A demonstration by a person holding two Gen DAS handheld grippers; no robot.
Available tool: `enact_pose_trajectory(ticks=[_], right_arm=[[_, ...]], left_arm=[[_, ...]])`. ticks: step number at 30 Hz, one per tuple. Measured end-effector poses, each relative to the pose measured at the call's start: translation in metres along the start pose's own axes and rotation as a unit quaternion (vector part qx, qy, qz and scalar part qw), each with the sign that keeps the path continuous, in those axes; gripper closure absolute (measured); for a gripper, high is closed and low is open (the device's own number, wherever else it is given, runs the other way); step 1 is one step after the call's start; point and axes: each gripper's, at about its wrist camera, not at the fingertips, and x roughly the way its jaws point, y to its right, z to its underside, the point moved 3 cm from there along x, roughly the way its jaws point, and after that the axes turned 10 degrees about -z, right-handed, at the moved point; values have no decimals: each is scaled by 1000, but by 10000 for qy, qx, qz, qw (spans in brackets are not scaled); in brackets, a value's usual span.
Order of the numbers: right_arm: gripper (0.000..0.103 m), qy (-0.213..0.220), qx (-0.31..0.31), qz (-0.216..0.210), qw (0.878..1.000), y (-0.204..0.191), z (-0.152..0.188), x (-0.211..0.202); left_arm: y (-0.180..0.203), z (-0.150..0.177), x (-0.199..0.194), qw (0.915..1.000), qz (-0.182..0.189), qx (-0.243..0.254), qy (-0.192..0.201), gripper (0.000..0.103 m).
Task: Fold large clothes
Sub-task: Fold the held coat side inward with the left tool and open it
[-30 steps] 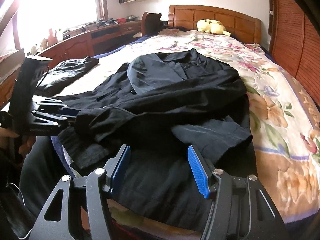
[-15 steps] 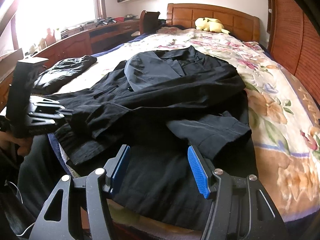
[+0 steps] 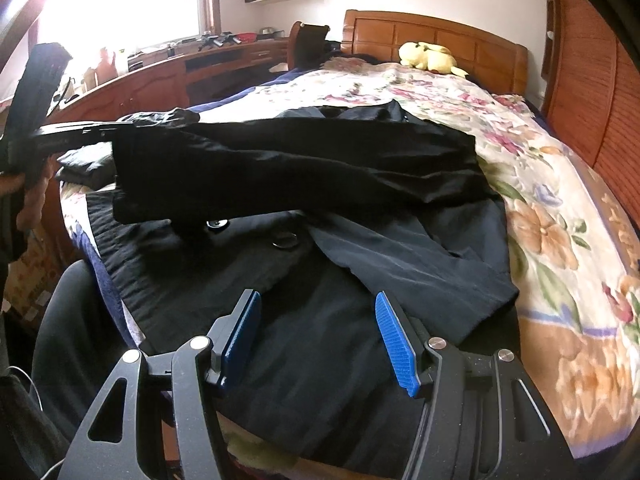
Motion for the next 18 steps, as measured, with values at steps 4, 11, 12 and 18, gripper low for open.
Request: enact_pose_trajectory(ticks=[4, 11, 12, 18], right_arm=[[41, -43, -36, -40, 10000, -1, -3, 7], [41, -43, -112, -37, 9999, -3, -9, 14], [41, -44, -121, -22, 9999, -2, -9, 14], [41, -89, -14, 99, 9999, 6, -1, 8]], left_arm=[[-6, 19, 8, 9997, -101, 0, -205, 75], [-20, 56, 22, 9966, -525, 113, -618, 73], [-22, 60, 24, 9959, -575, 109, -683, 73], [-23, 81, 36, 9938, -699, 256, -832, 72]])
